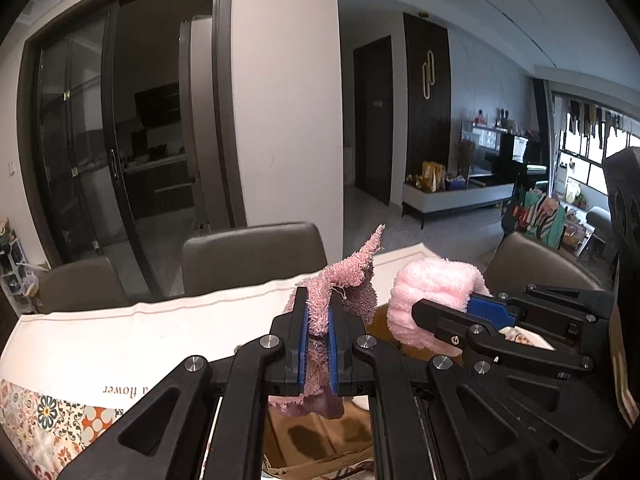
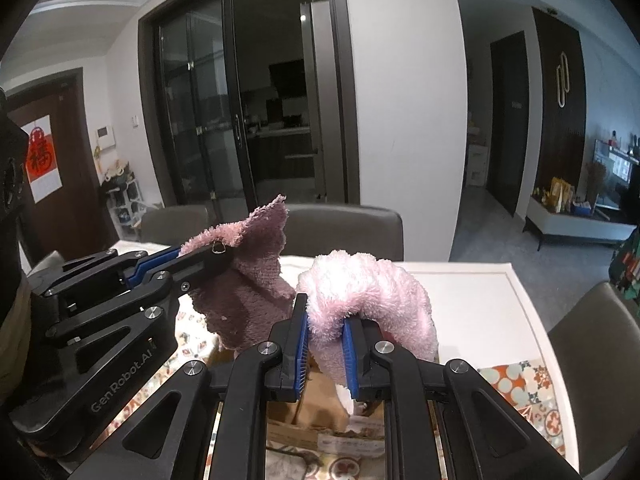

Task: Organize soft objects
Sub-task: 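Lift both pink items and carry them over the cardboard box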

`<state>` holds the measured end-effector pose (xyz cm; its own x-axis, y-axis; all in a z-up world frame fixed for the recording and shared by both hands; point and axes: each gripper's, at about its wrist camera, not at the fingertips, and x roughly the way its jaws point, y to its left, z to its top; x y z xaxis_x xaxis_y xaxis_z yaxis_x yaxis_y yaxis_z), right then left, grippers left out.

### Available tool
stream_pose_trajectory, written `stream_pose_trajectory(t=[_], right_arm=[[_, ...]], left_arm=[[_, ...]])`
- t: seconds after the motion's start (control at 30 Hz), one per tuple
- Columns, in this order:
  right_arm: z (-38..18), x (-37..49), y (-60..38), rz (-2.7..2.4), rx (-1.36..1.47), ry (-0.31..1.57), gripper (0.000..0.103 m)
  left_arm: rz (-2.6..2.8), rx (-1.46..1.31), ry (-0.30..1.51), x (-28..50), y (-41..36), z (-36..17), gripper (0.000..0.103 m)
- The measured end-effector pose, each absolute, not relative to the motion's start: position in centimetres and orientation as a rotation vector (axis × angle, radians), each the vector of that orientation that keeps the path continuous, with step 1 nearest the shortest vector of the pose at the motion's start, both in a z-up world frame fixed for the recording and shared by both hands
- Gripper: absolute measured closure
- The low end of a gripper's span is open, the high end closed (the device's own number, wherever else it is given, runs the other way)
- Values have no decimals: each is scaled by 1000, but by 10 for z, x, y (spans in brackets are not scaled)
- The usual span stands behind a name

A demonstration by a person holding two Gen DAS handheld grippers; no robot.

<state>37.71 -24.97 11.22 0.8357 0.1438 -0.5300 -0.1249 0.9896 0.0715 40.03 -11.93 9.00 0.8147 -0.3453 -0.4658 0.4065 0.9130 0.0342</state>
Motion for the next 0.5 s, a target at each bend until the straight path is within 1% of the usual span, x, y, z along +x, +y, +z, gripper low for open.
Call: stream_pose_trajectory(t=[0.37,0.43,0.47,0.5], right_arm=[[65,413,-267,163,56,691,86],[54,420,-270,171,76,731,85],[50,424,-272,179,92,751,85],[44,428,-275,197,110,787,82]], left_arm=[[-391,172,592,425,-131,44,93],[-388,187,624,428,-134,37,91],[-390,194,639,428,-135,35,87],[-391,208,665,429,-135,31,79]])
